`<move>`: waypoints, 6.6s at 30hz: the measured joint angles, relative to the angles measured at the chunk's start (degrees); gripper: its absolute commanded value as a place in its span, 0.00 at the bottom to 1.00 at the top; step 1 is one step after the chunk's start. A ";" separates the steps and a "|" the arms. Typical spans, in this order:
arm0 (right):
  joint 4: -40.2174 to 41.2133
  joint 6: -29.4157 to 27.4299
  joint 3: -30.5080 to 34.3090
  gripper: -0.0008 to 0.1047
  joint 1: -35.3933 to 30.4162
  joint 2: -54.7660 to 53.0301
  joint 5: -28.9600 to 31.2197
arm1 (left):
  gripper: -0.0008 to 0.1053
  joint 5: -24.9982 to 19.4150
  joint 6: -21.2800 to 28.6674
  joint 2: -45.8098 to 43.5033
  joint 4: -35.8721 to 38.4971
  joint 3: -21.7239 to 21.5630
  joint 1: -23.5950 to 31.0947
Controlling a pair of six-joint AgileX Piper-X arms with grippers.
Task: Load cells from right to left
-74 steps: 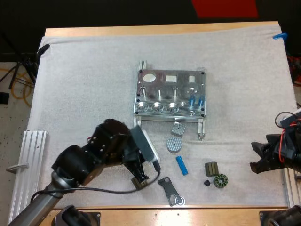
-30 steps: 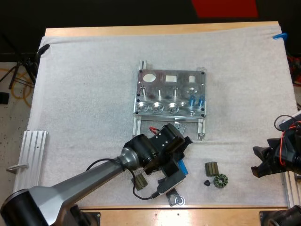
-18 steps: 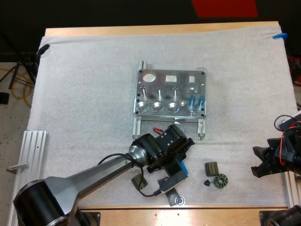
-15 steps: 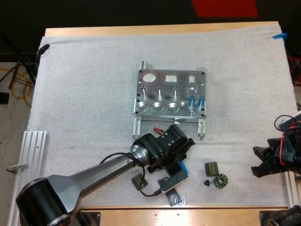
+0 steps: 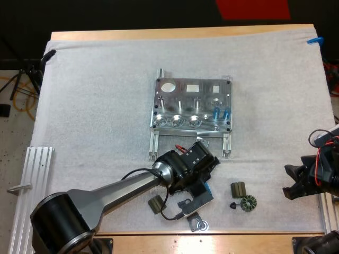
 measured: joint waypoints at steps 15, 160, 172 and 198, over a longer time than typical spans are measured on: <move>0.00 0.00 0.00 0.40 0.00 0.00 0.00 | 0.04 -1.52 0.00 0.15 -0.45 -0.15 0.00; -26.86 22.75 5.67 0.07 7.24 20.16 -26.32 | 0.64 0.76 -72.16 -32.73 -2.80 -0.04 0.00; -25.28 17.80 5.67 0.07 7.24 20.16 -23.78 | 0.63 -6.68 -87.22 -39.83 4.80 -0.04 0.00; -9.29 1.97 -7.84 0.07 9.05 25.86 -7.41 | 0.63 -26.20 -116.23 -54.13 30.61 -0.04 0.00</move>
